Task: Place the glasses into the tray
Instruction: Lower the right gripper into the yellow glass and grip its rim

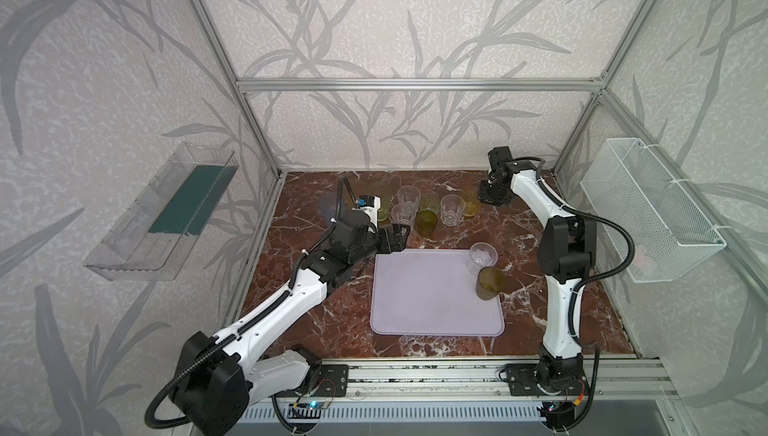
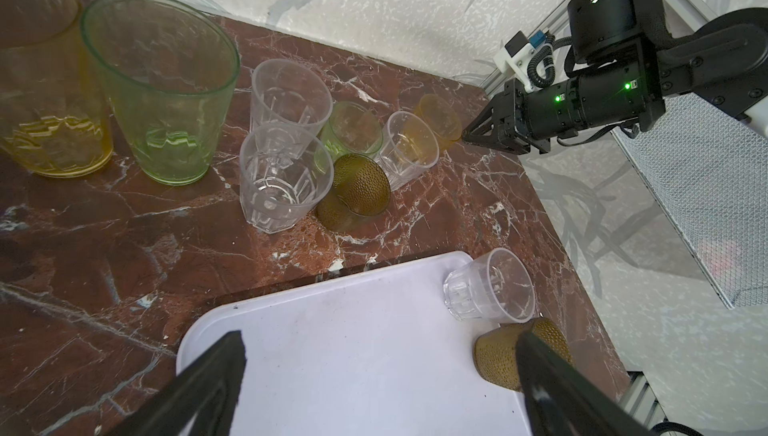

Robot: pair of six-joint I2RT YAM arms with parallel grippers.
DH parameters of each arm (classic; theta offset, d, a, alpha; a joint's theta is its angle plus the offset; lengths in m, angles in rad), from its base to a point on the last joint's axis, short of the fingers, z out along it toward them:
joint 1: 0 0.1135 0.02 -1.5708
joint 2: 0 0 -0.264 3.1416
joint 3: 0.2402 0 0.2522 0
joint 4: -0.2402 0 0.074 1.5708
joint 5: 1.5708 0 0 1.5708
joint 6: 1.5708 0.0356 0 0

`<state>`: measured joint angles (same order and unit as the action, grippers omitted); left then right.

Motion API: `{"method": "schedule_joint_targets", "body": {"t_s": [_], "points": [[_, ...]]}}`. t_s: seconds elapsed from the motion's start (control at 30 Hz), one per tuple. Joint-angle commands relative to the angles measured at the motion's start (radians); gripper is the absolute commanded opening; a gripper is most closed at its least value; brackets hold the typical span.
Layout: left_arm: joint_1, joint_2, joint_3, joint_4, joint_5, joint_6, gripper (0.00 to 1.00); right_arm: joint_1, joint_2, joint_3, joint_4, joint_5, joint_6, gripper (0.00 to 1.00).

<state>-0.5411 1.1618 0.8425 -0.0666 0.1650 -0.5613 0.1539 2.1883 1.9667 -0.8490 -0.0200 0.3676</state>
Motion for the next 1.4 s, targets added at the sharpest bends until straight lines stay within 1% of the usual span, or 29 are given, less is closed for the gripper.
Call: {"method": "schedule_joint_targets", "body": {"t_s": [0.0, 0.2, 0.47, 0.8, 0.93, 1.1, 1.37], "points": [[0.002, -0.024, -0.009, 0.016, 0.003, -0.009, 0.99, -0.010, -0.018, -0.009, 0.018, -0.030, 0.019, 0.22], [0.003, -0.022, -0.008, 0.014, 0.004, -0.007, 0.99, -0.010, 0.011, 0.028, -0.011, -0.036, 0.025, 0.22], [0.002, -0.025, -0.013, 0.015, 0.000, -0.006, 0.99, -0.014, -0.006, 0.013, 0.003, -0.059, 0.029, 0.22], [0.002, -0.016, -0.015, 0.024, 0.004, -0.006, 1.00, -0.025, -0.008, -0.011, 0.043, -0.122, 0.062, 0.22], [0.002, -0.014, -0.017, 0.029, 0.004, -0.006, 1.00, -0.031, -0.016, -0.011, 0.037, -0.115, 0.065, 0.21], [0.003, -0.003, -0.016, 0.037, 0.008, -0.006, 1.00, -0.038, -0.032, -0.035, 0.056, -0.133, 0.076, 0.21], [0.003, -0.012, -0.022, 0.032, 0.005, -0.004, 1.00, -0.039, 0.017, 0.010, 0.050, -0.140, 0.090, 0.21]]}}
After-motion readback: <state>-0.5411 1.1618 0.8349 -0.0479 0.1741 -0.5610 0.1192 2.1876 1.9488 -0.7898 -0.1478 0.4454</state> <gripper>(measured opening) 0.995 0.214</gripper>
